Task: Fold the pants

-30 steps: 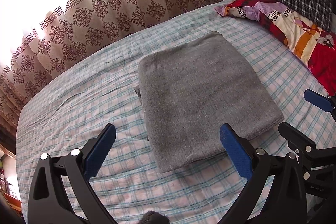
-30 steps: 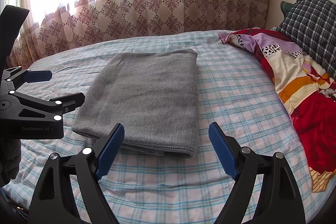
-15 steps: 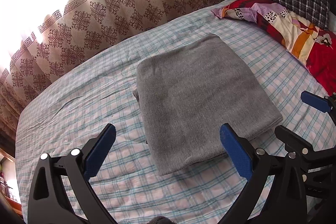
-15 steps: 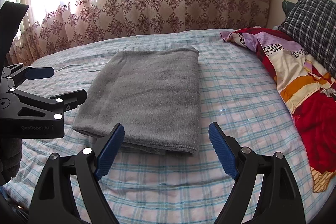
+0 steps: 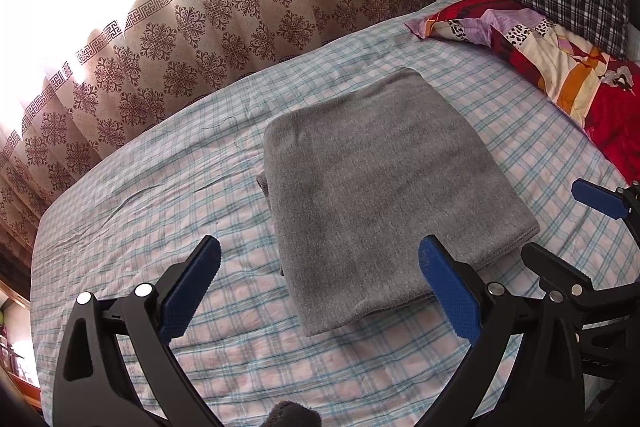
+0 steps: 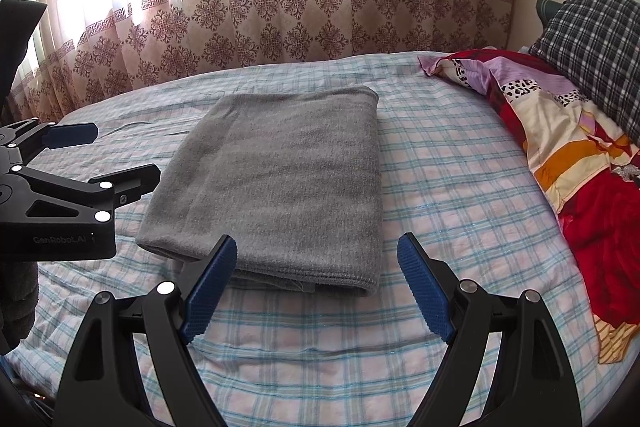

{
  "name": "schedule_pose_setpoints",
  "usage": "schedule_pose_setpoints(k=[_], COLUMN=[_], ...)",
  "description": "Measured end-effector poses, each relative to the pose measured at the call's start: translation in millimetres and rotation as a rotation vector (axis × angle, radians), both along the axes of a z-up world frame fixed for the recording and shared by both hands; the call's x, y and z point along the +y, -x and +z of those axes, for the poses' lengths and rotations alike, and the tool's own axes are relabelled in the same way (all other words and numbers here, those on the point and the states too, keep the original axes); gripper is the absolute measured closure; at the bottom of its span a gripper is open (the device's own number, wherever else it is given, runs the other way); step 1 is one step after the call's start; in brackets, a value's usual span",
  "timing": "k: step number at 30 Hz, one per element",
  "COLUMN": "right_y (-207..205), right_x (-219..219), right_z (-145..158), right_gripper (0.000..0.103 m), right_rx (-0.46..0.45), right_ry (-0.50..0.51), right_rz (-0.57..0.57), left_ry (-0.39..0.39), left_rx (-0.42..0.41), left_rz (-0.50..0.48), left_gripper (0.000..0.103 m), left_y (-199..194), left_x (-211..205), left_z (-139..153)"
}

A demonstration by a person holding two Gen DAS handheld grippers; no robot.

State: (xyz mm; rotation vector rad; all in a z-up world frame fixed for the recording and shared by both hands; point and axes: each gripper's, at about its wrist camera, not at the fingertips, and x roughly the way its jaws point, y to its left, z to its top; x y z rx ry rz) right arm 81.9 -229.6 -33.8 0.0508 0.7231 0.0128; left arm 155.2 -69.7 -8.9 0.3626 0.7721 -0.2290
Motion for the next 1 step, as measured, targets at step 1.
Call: schedule_pose_setpoints(k=[1], right_y=[0.0], right_x=[-0.1], right_z=[-0.4], right_gripper=[0.021], right_rx=[0.001], right_ry=[-0.001], right_rz=[0.0], left_ry=[0.0], left_rx=[0.002], left_rz=[0.003], left_gripper=[0.002], left_y=[-0.5], left_x=[0.1], left_z=[-0.4])
